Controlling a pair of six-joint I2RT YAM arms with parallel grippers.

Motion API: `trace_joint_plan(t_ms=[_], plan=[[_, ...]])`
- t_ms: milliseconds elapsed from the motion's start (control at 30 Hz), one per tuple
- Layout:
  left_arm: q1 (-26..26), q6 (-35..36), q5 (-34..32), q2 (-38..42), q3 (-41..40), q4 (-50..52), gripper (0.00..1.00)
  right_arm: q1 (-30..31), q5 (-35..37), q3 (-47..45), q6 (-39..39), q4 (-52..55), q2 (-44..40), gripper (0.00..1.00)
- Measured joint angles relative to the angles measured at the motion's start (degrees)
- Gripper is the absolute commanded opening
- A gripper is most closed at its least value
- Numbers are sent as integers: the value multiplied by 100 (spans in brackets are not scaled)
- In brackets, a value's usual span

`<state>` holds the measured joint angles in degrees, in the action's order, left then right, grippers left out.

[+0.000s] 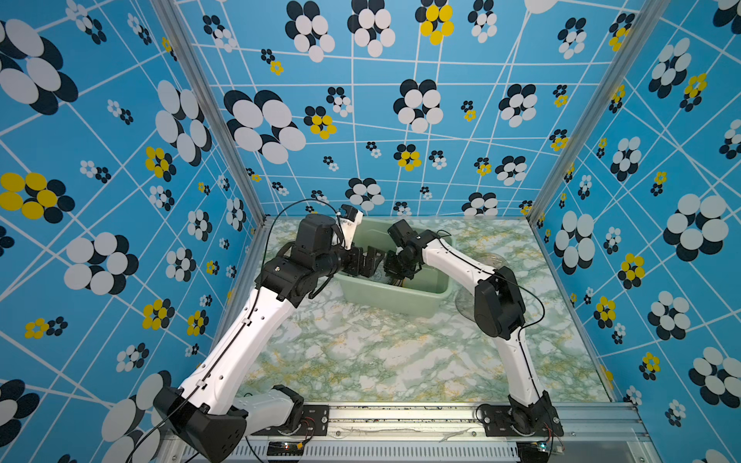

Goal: Place the plates into the plastic bin on the countertop
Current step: Place the plate in the plastic bin, then pick up the plate from the middle-right of the table.

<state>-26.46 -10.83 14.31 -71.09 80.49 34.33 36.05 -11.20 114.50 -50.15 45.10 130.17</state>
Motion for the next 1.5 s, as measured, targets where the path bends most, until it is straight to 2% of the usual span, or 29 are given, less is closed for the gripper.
trace_joint_plan(t_ms=[367, 600, 967, 1167, 1333, 1433, 1500], plan=[[7, -7, -22, 4, -24, 4, 99, 0, 179, 28, -31, 52, 0, 41], [22, -15, -44, 11, -24, 101, 99, -20, 376, 289, 15, 155, -153, 47], [22, -52, -122, 339, -17, 289, 99, -118, 535, 514, 278, 457, -903, 52], [22, -52, -92, 560, 83, 520, 99, -306, 588, 490, 575, 841, -1716, 52], [-81, 151, 199, 581, 599, 824, 99, -859, 601, -234, 802, 994, -3027, 54], [-651, 527, 125, 466, 992, 1132, 99, -1419, 531, -1110, 905, 1005, -3888, 55], [-1298, 901, -90, 243, 1248, 1360, 99, -1915, 404, -1821, 929, 1001, -4380, 55]])
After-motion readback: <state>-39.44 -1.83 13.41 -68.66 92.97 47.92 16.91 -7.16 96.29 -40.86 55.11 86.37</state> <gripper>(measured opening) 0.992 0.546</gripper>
